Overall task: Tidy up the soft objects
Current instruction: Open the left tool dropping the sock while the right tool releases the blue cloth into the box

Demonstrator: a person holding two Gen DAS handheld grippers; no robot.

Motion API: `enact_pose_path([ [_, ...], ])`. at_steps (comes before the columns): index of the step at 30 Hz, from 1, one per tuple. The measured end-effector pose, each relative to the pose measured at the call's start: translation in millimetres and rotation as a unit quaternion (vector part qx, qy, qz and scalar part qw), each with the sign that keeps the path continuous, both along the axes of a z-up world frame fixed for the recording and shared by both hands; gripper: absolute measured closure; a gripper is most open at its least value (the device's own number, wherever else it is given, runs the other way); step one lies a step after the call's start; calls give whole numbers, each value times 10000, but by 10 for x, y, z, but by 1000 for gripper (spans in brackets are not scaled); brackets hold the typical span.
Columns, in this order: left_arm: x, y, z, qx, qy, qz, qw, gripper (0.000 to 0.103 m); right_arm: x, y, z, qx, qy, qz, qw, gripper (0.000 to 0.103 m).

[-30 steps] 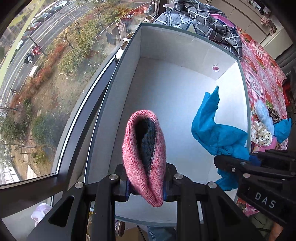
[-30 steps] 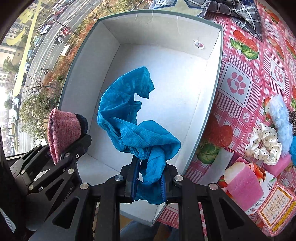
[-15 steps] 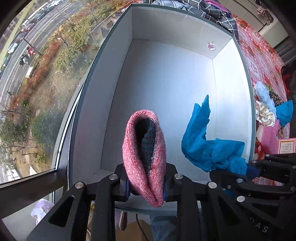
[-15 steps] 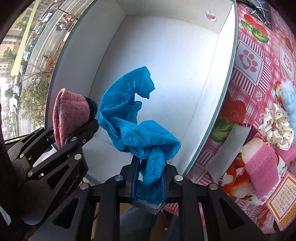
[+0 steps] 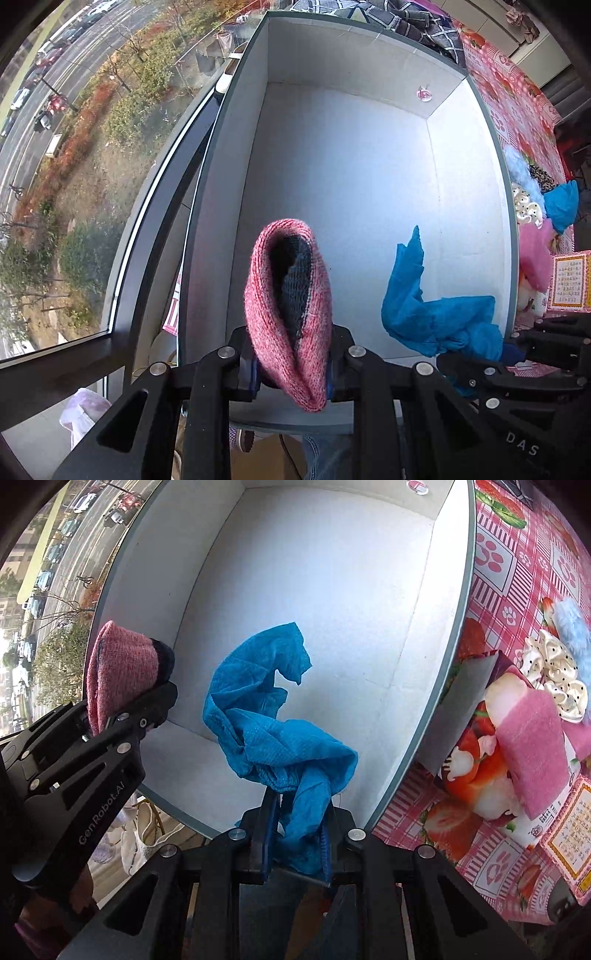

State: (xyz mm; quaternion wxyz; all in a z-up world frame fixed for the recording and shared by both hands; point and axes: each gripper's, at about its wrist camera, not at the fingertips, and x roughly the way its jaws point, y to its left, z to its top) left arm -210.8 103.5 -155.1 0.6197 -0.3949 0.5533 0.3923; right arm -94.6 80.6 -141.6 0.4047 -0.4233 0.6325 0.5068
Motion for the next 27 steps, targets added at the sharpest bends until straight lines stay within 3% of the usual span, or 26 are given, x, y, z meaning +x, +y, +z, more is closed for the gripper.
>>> enact_pose_path([
  [12,78,-87,80,138,-84,-128,9998,72,238,61,315,512,-241,-171,9982,82],
  [15,70,-151,131,196,-130,-163,9996,63,259,94,433,730,-370,-117,9966,82],
  [18,64,-187,209,293,-217,-178,9992,46,289,146,534,866,-362,-131,9955,82],
  [20,106,-224,264,394,-267,-189,9987,29,297,174,602,936,-341,-117,9950,82],
  [24,77,-220,337,459,-293,-157,9984,22,301,125,701,1048,-325,-81,9939,81],
  [25,85,-218,345,458,-293,-148,9984,21,306,117,705,1045,-297,-85,9940,80],
  [26,87,-219,357,463,-303,-144,9984,19,284,88,710,1047,-284,-100,9940,70],
  [27,78,-225,372,475,-320,-142,9983,17,290,82,725,1065,-288,-113,9938,50],
])
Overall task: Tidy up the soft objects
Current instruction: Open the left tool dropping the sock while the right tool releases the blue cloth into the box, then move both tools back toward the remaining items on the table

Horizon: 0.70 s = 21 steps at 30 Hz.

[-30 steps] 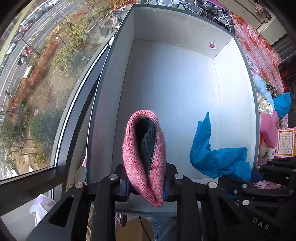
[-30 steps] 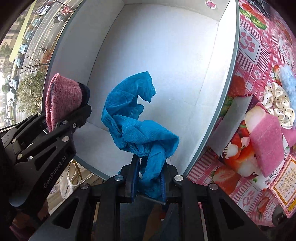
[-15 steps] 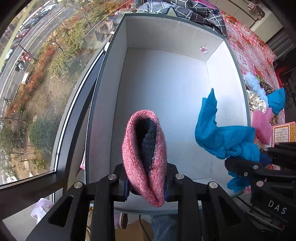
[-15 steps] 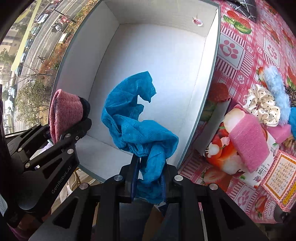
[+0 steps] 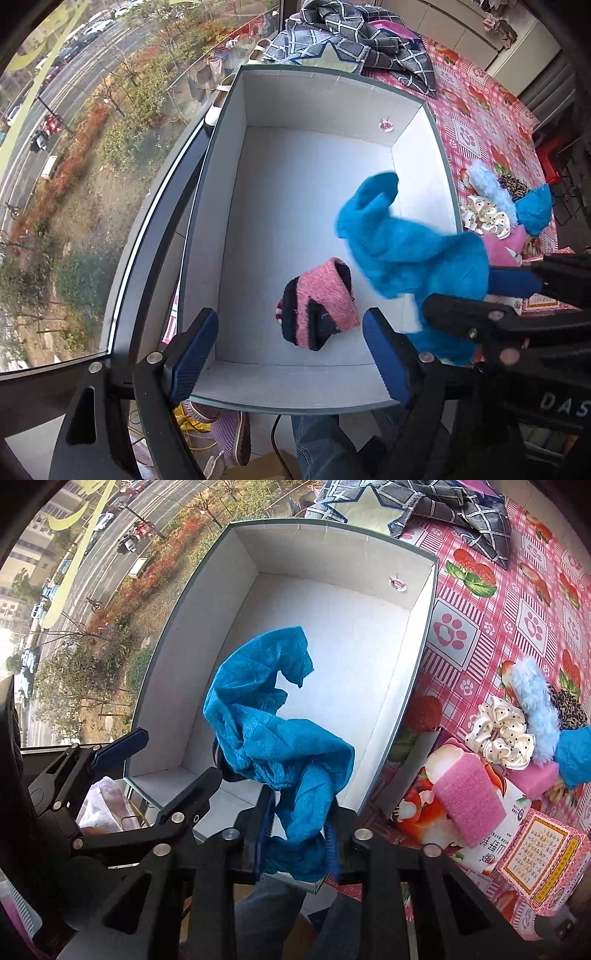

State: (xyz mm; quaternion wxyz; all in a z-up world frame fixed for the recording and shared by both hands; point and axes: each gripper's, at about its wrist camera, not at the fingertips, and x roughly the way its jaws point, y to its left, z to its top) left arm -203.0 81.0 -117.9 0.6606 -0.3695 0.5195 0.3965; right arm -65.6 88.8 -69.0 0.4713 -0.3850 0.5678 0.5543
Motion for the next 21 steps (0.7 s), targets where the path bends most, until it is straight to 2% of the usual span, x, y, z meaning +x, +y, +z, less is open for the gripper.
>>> enact_pose_path([
  [1,5,-2,14,17,-25,7,10000,13,32,-84,-7,47,-15,-12,10000,40],
  [2,-1,-11,34,28,-65,15,10000,8,52,-107,13,124,-48,-40,9999,23],
  [4,-8,-6,70,3,-188,55,9998,0,95,-132,57,248,-60,-100,9996,20],
  [7,17,46,100,-175,-342,99,9992,0,78,-180,46,180,3,-173,9997,19],
  [9,-16,99,123,-396,-602,210,9972,0,94,-244,46,138,-79,-289,9995,1],
  [10,-42,136,144,-544,-789,284,9950,0,117,-292,69,157,-99,-361,9992,1],
  [13,-107,239,244,-870,-1245,419,9875,0,268,-323,145,237,349,-597,9973,1],
  [17,-165,351,411,-928,-1513,591,9824,0,531,-368,336,445,732,-1042,9909,1],
  [21,-112,426,551,-877,-1563,597,9820,0,796,-445,421,502,983,-1433,9835,1],
])
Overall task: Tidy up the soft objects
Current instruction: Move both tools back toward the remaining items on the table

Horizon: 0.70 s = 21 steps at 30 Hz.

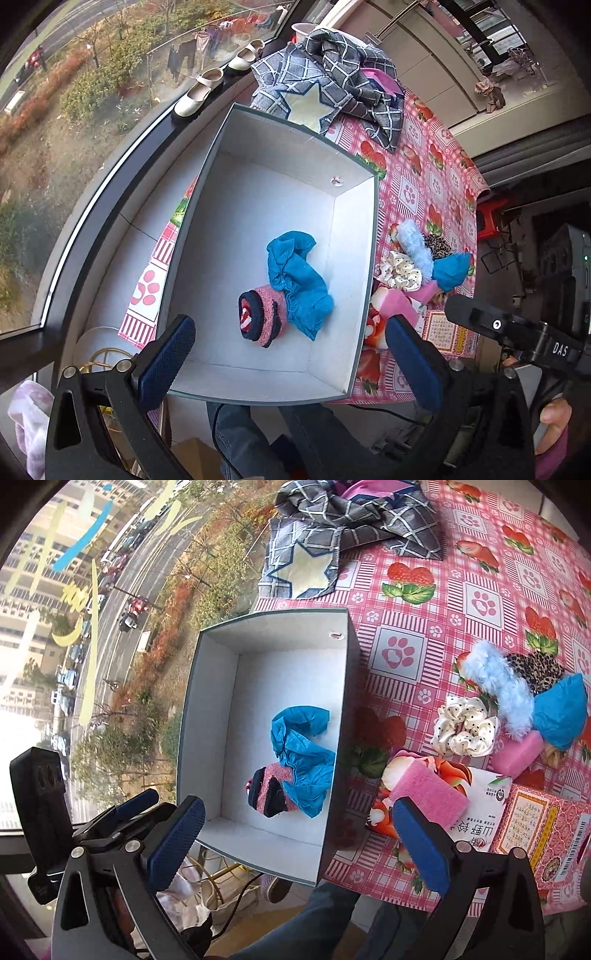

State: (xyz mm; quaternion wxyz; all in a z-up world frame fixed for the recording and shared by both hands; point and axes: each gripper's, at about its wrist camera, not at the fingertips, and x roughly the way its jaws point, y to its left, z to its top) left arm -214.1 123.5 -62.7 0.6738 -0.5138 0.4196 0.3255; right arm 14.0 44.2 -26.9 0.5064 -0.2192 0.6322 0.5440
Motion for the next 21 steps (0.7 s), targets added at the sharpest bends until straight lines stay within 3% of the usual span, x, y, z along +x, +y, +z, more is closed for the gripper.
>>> enact_pose_path([
  [4,253,-35,68,-3,30,-304,9995,0,222,-144,16,-7,252,-294,9993,1],
  [11,977,-213,90,108,268,-1242,9918,0,707,-515,68,-119,219,-880,9958,1],
  [17,1578,-300,48,142,351,-1799,9830,0,1348,-927,165,-65,171,-1645,9862,1],
  [21,1916,-378,-71,134,620,-2077,9761,0,1765,-1193,159,-151,136,-2147,9765,1],
])
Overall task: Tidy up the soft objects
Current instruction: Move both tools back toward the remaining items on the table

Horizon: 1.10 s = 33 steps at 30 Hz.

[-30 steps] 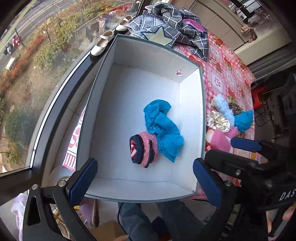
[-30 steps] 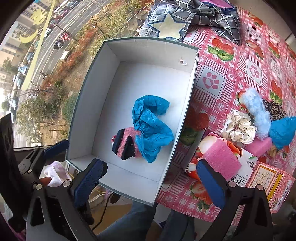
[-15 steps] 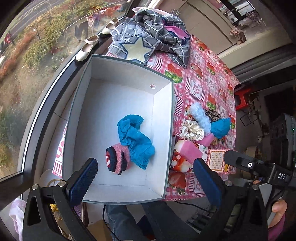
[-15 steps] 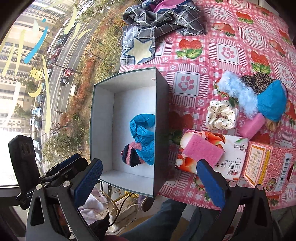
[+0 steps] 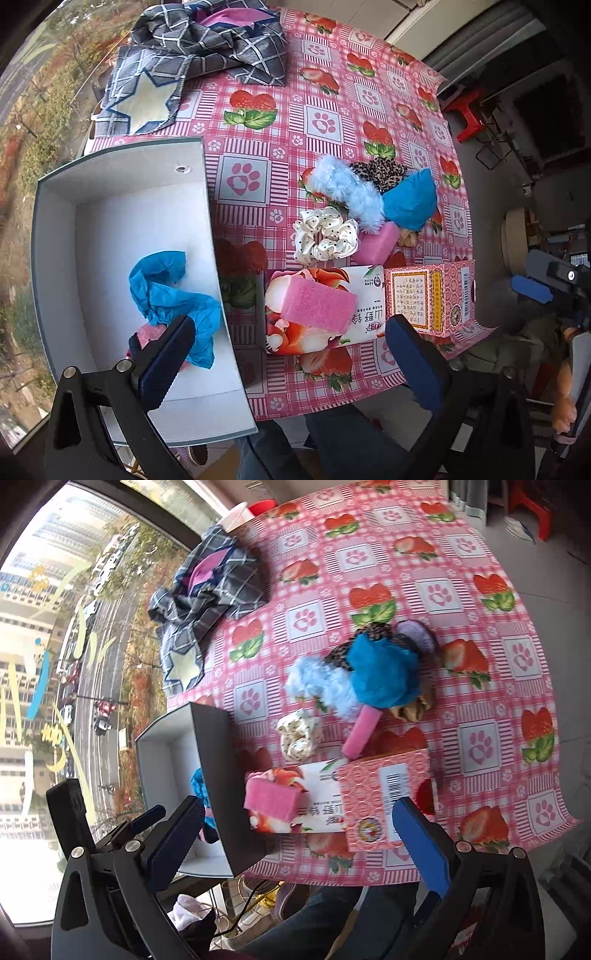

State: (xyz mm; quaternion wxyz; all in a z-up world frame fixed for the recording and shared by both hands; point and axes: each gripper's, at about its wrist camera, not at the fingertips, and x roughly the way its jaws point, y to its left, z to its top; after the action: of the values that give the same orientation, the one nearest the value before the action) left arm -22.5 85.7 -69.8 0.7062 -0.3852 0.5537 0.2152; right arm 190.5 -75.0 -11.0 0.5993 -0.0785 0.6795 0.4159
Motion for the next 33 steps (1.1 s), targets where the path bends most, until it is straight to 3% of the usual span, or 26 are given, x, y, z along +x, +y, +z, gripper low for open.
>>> enact_pose_path([
  [5,343,-241,-210,295,403,-555,9972,0,369,-257,-219,-244,130,-387,9989,1],
  [9,554,-473,-421,900,795,-1325,9839,0,475,-341,-423,-425,274,-421,9978,1],
  [11,600,-532,-523,900,865,-1476,9811,0,503,-357,-491,-468,331,-389,9976,1],
  [25,773,-532,-920,748,1244,-1304,9808,1,629,-341,-745,-686,473,-158,9964,1],
  [29,770,-536,-1000,608,1344,-1289,9806,11,675,-276,-800,-748,454,-66,9961,1],
  [33,744,-542,-1022,567,1305,-1212,9824,16,764,-165,-835,-801,376,40,9961,1],
])
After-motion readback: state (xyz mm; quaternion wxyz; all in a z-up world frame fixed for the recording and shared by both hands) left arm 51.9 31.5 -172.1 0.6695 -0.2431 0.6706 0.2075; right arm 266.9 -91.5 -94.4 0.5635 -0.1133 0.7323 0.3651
